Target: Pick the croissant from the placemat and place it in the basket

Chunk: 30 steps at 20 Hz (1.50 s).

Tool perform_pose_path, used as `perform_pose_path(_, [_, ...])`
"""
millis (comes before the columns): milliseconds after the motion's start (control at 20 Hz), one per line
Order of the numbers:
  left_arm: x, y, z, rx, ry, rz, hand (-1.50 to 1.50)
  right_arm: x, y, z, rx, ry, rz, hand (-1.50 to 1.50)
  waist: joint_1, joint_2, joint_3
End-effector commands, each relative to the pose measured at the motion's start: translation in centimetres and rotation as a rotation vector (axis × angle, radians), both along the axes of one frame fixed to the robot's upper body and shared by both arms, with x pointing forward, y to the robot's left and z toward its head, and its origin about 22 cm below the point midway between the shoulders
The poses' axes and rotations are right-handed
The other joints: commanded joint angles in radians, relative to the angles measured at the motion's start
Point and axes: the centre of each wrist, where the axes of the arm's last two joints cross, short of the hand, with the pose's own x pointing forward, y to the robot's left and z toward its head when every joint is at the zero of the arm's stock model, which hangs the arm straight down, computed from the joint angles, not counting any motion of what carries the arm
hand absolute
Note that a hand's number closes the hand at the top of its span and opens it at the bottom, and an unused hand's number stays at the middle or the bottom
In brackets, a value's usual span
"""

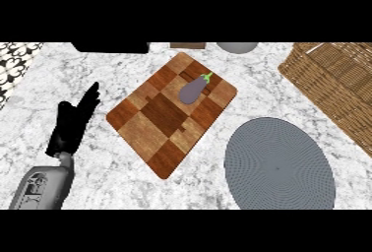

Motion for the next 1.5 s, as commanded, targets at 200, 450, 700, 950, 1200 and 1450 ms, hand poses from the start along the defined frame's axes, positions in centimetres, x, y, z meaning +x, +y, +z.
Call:
perform_pose_path(200, [-0.7, 0.0, -0.4, 0.001, -0.006, -0.006, 0.00, 2.5, -8.2, -4.5, -0.018, 0.011, 0.034, 1.50, 0.003, -0.001, 0.001])
perform_pose_path(450, [0.1, 0.9, -1.2, 0.008, -0.010, -0.003, 0.00, 5.4, -8.4, -6.6, -0.014, 0.024, 0.082, 1.50, 0.006, 0.002, 0.000])
perform_pose_path(700, [0.5, 0.7, 0.0, -0.024, -0.010, 0.001, 0.00, 5.2, -11.2, -8.7, -0.036, 0.046, 0.083, 1.50, 0.007, 0.003, 0.001])
perform_pose_path(950, [0.6, 0.3, 0.1, -0.010, 0.006, -0.006, 0.00, 7.8, -9.3, -11.8, 0.053, 0.167, 0.098, 1.50, 0.009, 0.000, 0.000])
perform_pose_path(1200, [1.1, 0.3, -0.5, -0.002, 0.011, -0.010, 0.00, 8.7, -8.9, -14.8, 0.234, 0.212, 0.059, -1.50, 0.010, 0.005, 0.001])
perform_pose_path(1450, [-0.3, -0.4, -1.5, 0.005, -0.009, -0.008, 0.00, 7.5, -10.7, -16.7, 0.324, 0.103, 0.067, -1.50, 0.012, 0.003, 0.002])
